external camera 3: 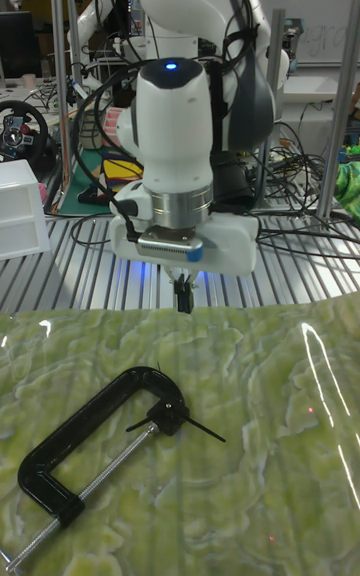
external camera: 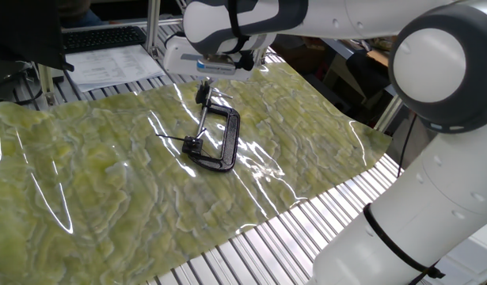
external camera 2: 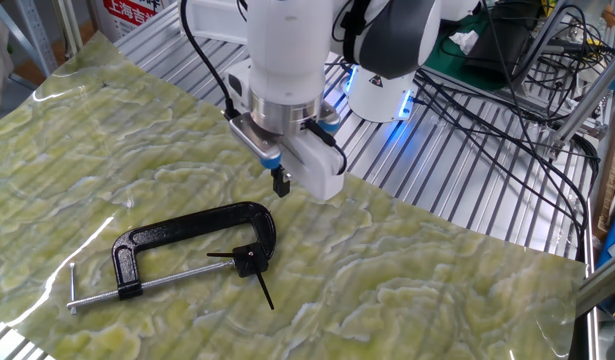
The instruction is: Turn the hands of a clock
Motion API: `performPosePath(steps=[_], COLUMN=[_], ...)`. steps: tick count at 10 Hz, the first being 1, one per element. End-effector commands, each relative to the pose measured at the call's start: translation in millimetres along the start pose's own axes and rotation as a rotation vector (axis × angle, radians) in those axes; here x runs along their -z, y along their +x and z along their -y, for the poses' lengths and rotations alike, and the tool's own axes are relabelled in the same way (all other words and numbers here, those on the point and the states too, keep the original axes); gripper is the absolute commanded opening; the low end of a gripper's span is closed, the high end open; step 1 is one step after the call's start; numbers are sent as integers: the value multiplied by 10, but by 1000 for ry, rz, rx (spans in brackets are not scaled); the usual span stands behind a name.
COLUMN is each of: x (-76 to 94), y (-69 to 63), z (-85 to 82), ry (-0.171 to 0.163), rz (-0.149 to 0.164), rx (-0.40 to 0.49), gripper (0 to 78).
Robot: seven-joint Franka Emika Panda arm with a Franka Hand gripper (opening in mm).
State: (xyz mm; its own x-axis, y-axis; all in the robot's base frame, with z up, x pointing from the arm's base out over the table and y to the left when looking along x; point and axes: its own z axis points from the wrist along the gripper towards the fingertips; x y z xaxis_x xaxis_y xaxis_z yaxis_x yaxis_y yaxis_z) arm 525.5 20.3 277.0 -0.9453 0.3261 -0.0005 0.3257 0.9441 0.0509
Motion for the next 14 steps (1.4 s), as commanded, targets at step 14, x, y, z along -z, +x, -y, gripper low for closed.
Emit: performPosePath(steps=[14], x=[-557], y=[-182], z=[-305], ry=[3], rz=[5], rx=[-63], gripper=[0])
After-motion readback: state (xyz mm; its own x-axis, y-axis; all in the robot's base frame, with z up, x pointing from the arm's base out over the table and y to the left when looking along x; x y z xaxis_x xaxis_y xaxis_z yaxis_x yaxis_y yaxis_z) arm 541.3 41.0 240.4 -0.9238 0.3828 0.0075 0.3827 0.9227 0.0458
